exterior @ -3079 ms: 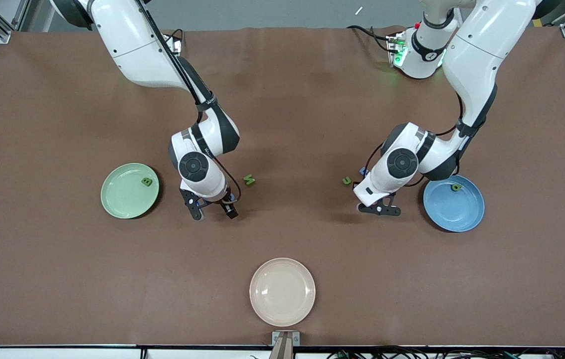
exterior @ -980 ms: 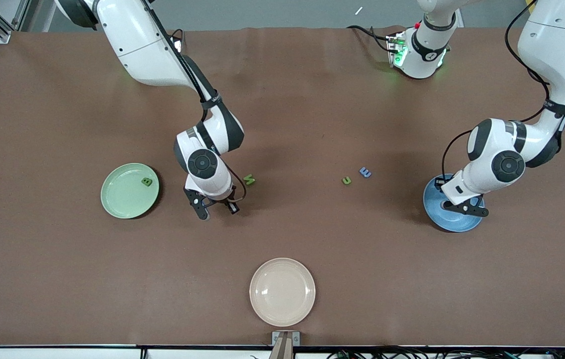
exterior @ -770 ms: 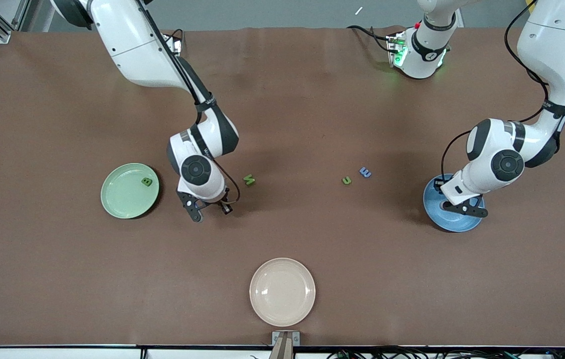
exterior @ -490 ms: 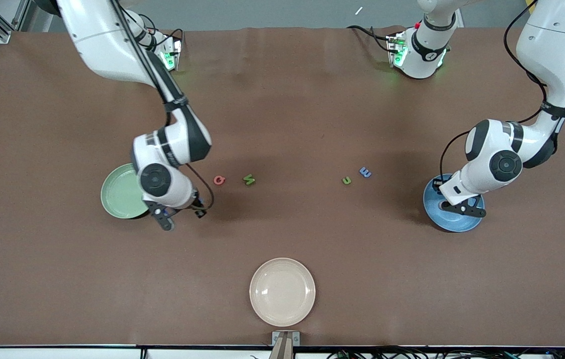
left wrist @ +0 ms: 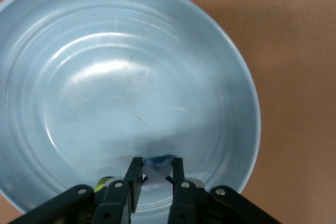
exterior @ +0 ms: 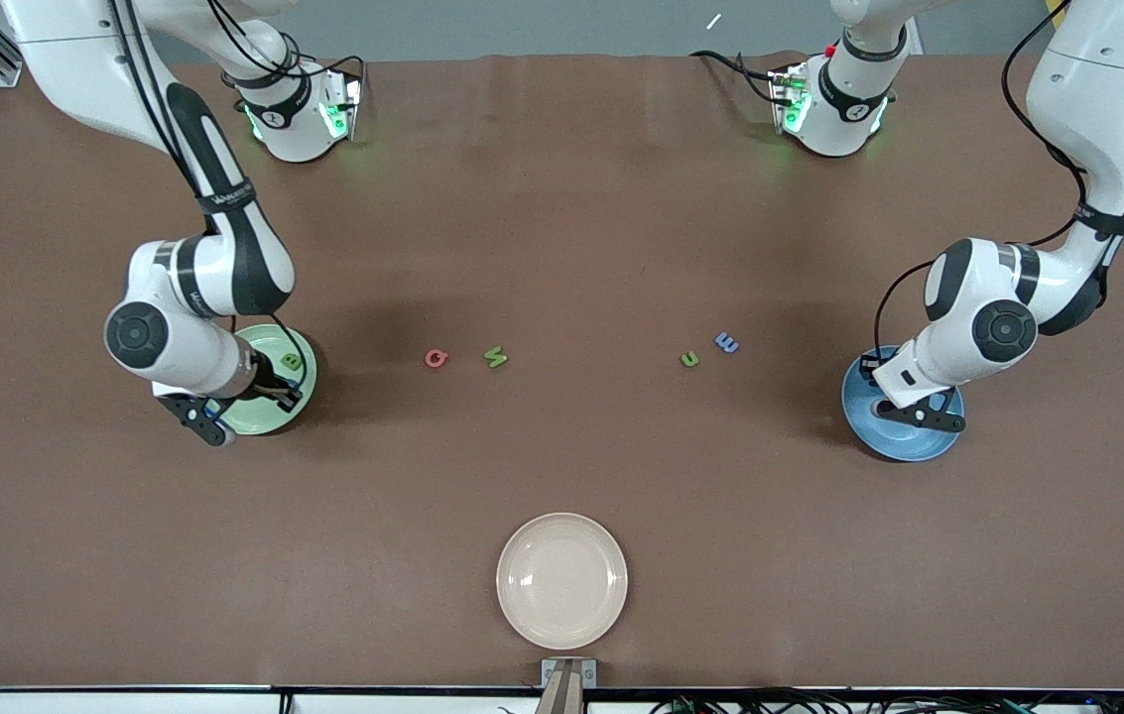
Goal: Sort upper and lower case letters into plates
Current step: 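Drop the x in the blue plate while the right gripper drops C in green plate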
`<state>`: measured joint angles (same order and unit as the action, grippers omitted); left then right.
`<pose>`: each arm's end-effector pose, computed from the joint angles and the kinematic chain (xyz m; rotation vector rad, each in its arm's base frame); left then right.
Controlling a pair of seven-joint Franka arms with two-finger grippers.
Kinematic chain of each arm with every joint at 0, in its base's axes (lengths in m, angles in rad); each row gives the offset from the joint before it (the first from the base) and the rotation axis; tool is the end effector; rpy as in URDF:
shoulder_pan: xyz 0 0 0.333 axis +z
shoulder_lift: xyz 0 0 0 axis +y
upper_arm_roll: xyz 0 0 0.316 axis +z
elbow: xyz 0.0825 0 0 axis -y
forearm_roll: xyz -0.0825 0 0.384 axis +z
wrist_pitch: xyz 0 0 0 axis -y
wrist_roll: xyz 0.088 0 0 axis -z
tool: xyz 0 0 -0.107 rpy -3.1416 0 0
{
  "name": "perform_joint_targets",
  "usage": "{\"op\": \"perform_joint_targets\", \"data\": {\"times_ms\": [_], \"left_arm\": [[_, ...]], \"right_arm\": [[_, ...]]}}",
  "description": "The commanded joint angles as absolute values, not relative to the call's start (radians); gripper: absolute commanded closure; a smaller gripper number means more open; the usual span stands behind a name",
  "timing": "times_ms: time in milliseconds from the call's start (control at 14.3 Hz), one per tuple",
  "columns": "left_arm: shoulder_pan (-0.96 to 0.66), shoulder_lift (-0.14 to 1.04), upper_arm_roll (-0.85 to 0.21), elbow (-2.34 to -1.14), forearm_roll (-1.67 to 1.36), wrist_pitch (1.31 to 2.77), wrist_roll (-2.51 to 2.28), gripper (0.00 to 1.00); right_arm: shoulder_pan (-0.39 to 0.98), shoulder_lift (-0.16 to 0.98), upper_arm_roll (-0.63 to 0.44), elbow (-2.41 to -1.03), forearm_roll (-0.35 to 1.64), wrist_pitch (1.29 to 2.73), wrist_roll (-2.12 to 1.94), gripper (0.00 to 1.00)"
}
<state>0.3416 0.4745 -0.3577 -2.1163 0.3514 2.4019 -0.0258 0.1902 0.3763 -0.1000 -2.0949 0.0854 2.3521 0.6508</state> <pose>0.5601 -0.0096 0.1870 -3.0554 0.3745 0.2119 0.5685 0.0529 0.2313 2.9648 -0.9489 -0.1800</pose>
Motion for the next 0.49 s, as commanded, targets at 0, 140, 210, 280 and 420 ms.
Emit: {"op": "perform_joint_targets", "data": {"times_ms": [0,140,210,280,420], "left_arm": [[0.359,0.474,-0.364,-2.122,0.376,2.416,-0.023,0.77],[0.359,0.462,-0.364,-2.118,0.377,2.408,-0.018,0.54],[0.359,0.456,-0.367,-2.112,0.377,2.398,-0.02,0.23],[0.359,0.445,-0.368,-2.108,0.377,2.382,-0.018,0.0],[0.357,0.419,-0.403,-2.08,0.377,2.312,-0.025,0.0]], "right_arm": [[0.131,0.308,-0.083,-2.248,0.071,2.456,0.554,1.0],[0.095,0.296,-0.083,-2.285,0.071,2.47,0.496,1.0],[0.084,0.295,-0.083,-2.295,0.071,2.471,0.489,1.0],[0.083,0.296,-0.083,-2.299,0.071,2.471,0.489,0.99],[0.083,0.299,-0.083,-2.322,0.071,2.499,0.489,0.99]]}}
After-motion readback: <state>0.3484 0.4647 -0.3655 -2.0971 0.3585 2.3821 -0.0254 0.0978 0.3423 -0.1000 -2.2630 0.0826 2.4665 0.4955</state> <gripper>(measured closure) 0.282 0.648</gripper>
